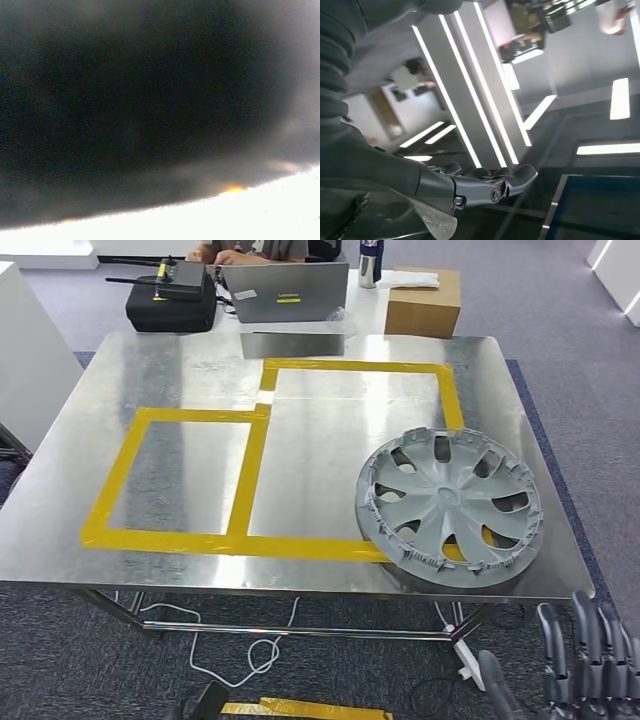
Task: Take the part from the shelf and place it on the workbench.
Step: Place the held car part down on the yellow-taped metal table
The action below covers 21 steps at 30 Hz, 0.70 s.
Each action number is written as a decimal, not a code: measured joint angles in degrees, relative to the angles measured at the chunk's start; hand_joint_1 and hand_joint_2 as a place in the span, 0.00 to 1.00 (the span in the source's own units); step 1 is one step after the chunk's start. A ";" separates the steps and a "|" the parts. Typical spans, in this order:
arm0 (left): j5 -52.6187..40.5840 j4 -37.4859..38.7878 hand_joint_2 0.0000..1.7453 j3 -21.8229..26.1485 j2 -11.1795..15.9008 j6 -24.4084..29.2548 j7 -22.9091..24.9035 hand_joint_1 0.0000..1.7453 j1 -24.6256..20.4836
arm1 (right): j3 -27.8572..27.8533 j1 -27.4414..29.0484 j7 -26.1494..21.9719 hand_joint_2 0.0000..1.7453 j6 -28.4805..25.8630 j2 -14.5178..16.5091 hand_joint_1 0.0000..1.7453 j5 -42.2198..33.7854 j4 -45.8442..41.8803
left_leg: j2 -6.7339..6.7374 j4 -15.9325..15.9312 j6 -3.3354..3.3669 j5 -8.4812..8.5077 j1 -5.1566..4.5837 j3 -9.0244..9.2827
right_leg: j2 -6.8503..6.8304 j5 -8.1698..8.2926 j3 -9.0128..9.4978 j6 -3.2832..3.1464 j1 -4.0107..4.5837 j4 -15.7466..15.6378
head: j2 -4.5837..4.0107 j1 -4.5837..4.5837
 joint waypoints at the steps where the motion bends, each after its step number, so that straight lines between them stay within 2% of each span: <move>1: 0.11 0.00 0.00 0.29 -0.06 0.25 -0.22 0.00 0.15 | -1.36 -0.33 2.16 1.00 0.00 0.85 0.00 -1.29 -0.25 | 0.00 0.00 0.00 0.00 -0.01 0.01 | 0.00 0.00 0.02 0.00 -0.01 0.00 | -0.01 -0.01; 4: 0.35 0.01 0.00 1.22 -0.24 0.95 -0.85 0.00 0.78 | -8.97 -3.18 9.17 1.00 0.02 2.68 0.00 -9.21 0.86 | 0.00 0.03 0.03 -0.02 -0.04 0.04 | -0.01 0.01 0.03 0.02 -0.05 -0.01 | -0.01 -0.01; 7: 0.50 0.02 0.00 2.12 -0.36 1.21 -1.22 0.00 1.37 | -19.76 -8.33 10.83 1.00 0.03 3.71 0.00 -20.19 6.23 | -0.01 0.06 0.06 -0.04 -0.06 0.07 | -0.03 0.06 0.06 0.09 -0.06 -0.06 | -0.01 0.00; 9: 0.51 0.03 0.00 2.65 -0.45 1.24 -1.34 0.00 1.61 | -29.44 -15.08 5.59 1.00 0.04 4.06 0.00 -29.06 15.16 | 0.00 0.07 0.08 -0.05 -0.05 0.07 | 0.00 0.12 0.12 0.16 -0.05 -0.14 | 0.00 -0.02; 11: 0.51 0.06 0.00 3.28 -0.59 1.27 -1.37 0.00 1.73 | -42.77 -24.54 -6.10 1.00 0.04 4.37 0.00 -36.11 29.23 | -0.04 0.10 0.13 -0.03 -0.06 0.14 | -0.05 0.15 0.07 0.25 -0.07 -0.22 | -0.01 -0.04; 13: 0.48 0.08 0.00 3.86 -0.67 1.32 -1.37 0.00 1.88 | -58.05 -32.62 -16.22 1.00 0.04 5.01 0.00 -37.94 43.29 | -0.43 0.13 0.28 -0.03 -0.11 0.21 | -0.53 -0.01 0.00 0.39 -0.12 -0.23 | -0.01 -0.01; 14: 0.46 0.09 0.00 4.14 -0.69 1.36 -1.37 0.00 2.04 | -64.65 -35.33 -17.67 1.00 0.04 5.37 0.00 -37.71 48.78 | -0.71 0.12 0.35 0.00 -0.13 0.20 | -0.85 -0.11 0.13 0.45 -0.13 -0.22 | -0.01 -0.02; 15: 0.43 0.09 0.00 4.41 -0.69 1.40 -1.37 0.00 2.26 | -70.25 -37.44 -16.97 1.00 0.04 5.68 0.00 -37.60 53.63 | -0.95 0.13 0.39 0.03 -0.13 0.17 | -1.09 -0.18 0.29 0.45 -0.12 -0.21 | -0.01 0.02; 17: 0.37 0.09 0.00 4.79 -0.69 1.46 -1.37 0.00 2.69 | -77.38 -40.35 -12.53 1.00 0.04 6.07 0.00 -37.34 61.07 | -1.06 0.12 0.37 0.12 -0.12 0.12 | -1.14 -0.13 0.52 0.37 -0.11 -0.17 | 0.00 -0.02; 21: 0.11 0.09 0.00 5.36 -0.71 1.63 -1.37 0.00 2.66 | -83.97 -44.04 -0.58 1.00 0.04 6.66 0.00 -32.70 73.86 | -0.79 0.08 0.29 0.10 0.02 0.13 | -0.80 -0.13 0.40 0.25 0.01 -0.14 | -0.01 -0.02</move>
